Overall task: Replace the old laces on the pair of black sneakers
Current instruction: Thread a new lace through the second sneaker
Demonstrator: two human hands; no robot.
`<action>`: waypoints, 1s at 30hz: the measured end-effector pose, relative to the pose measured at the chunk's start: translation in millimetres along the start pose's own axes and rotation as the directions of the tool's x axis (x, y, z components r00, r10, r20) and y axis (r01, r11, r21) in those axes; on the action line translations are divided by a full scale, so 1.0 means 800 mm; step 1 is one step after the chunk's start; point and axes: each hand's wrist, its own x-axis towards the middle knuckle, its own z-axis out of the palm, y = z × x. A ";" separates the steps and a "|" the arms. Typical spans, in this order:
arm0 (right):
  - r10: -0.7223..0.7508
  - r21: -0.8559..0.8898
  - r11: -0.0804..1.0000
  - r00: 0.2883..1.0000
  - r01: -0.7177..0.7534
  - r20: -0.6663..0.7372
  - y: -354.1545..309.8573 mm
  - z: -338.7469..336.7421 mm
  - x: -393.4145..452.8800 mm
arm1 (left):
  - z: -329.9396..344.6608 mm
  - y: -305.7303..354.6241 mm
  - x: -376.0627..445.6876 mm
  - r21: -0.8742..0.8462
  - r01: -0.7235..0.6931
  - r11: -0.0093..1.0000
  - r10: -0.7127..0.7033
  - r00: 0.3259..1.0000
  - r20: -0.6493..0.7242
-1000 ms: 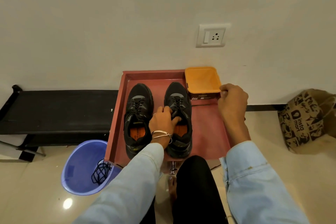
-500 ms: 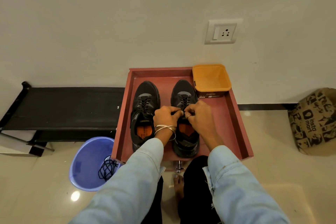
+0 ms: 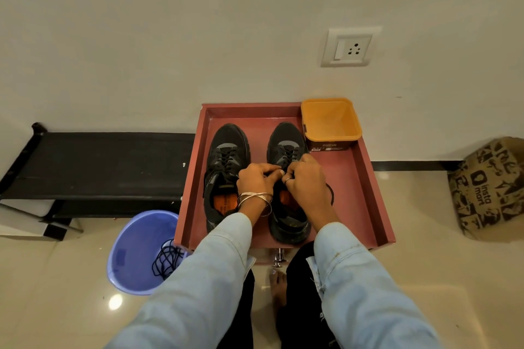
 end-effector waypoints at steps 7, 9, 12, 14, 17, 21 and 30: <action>0.004 0.095 0.995 0.998 -0.010 0.060 0.007 -0.002 0.003 | -0.001 -0.009 0.009 -0.060 -0.011 0.998 0.017 0.995 0.102; 0.013 0.153 0.988 0.998 -0.023 0.064 0.009 -0.002 0.004 | -0.001 -0.014 0.013 -0.057 0.010 0.998 -0.003 0.993 0.119; 0.041 0.210 0.976 0.998 -0.050 0.051 0.010 0.002 0.002 | 0.001 -0.014 0.019 -0.097 0.043 0.994 -0.031 0.992 0.121; 0.079 0.290 0.953 0.996 -0.084 0.031 0.011 0.002 -0.005 | 0.002 -0.010 0.022 -0.145 0.079 0.986 -0.061 0.990 0.125; 0.198 0.276 0.945 0.978 -0.174 -0.059 0.016 0.002 -0.022 | 0.006 -0.011 0.030 -0.143 0.105 0.984 -0.090 0.990 0.111; 0.403 0.134 0.912 0.909 -0.388 -0.110 0.029 0.000 -0.046 | -0.006 0.010 0.035 -0.401 0.291 0.869 -0.293 0.954 0.058; 0.453 0.305 0.857 0.889 -0.415 -0.062 0.035 0.002 -0.060 | -0.160 0.136 0.031 -0.994 0.036 -0.107 -0.153 0.987 0.052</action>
